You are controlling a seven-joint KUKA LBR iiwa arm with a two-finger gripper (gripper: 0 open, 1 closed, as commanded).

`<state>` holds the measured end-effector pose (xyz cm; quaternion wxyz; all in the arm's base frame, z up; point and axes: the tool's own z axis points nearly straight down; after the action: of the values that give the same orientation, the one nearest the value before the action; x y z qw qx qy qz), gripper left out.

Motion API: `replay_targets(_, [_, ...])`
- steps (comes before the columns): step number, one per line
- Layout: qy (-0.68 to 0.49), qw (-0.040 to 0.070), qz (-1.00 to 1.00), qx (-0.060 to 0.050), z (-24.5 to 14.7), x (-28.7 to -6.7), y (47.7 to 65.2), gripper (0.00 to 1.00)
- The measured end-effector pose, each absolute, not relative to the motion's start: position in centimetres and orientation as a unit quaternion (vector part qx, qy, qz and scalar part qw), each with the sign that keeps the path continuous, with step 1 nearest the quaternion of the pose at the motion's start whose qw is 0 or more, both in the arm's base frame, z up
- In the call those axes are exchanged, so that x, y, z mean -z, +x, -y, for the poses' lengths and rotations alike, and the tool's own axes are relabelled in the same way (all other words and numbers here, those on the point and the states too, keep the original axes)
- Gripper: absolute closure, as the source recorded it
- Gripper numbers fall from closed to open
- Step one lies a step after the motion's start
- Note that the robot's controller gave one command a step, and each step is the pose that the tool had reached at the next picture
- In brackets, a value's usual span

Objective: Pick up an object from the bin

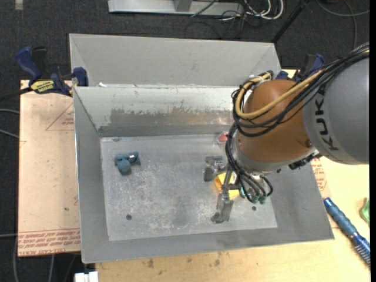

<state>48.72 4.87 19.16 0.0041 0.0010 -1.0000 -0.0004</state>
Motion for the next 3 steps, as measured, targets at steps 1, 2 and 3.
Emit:
replay_targets(1, [0.0, 0.0, 1.0, 0.001, -4.8, -19.6, 48.9, 1.0])
replay_targets(2, [-0.001, 0.0, 1.0, 0.001, -4.8, -19.6, 48.9, 0.0])
replay_targets(3, [0.011, 0.0, 1.0, -0.001, 3.8, -14.0, 53.6, 0.0])
